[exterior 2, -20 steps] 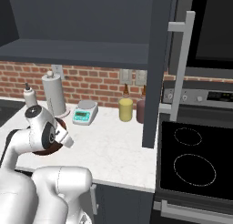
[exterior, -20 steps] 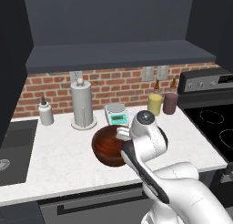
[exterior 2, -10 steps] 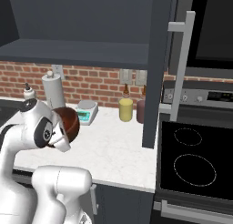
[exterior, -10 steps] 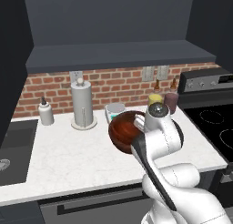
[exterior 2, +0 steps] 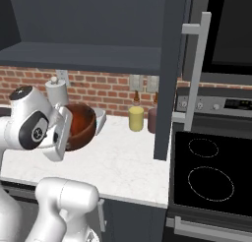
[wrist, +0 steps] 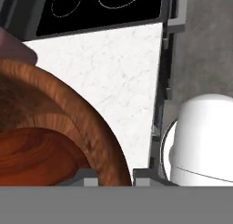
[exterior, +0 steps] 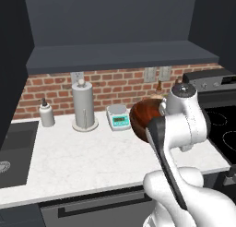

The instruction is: Pick up the bowls on the counter and stack them on top of one another in the open cabinet. Place the smaller bowl on top of the larger bowl.

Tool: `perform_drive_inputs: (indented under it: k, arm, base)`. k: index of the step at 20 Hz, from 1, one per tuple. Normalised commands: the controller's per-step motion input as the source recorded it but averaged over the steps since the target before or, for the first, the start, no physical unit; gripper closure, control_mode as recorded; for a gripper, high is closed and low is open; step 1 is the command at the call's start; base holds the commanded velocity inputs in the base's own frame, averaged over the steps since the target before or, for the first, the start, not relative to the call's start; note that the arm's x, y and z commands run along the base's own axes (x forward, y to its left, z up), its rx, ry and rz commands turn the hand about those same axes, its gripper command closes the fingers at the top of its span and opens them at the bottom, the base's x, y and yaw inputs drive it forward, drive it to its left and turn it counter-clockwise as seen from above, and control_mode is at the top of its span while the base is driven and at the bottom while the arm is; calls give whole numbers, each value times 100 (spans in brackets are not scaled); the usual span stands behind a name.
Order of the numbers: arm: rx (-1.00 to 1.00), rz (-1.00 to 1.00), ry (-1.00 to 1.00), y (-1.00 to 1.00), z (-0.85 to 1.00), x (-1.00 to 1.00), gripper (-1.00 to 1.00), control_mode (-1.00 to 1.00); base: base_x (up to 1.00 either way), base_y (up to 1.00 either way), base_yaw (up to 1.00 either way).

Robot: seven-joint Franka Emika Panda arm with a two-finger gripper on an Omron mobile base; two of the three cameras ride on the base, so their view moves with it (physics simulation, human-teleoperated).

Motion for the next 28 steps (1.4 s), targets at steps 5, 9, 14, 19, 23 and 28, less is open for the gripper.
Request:
perform_drive_inputs:
  k: [5,9,14,19,23,28]
  arm:
    - [17,-24,-1,-20,89,-56,100,-100]
    - [3,-7,-25,-2,80,-67,100,-100]
    - [0,0,-39,0,74,-42,100,-100]
    - [0,0,-10,0,75,-7,100,-100]
    - [0,0,4,0,76,0,100,-100]
    - [0,0,2,0,58,11,100,-100]
  base:
    - [0,0,0]
    - [0,0,0]
    - [0,0,0]
    - [0,0,0]
    - [0,0,0]
    - [0,0,0]
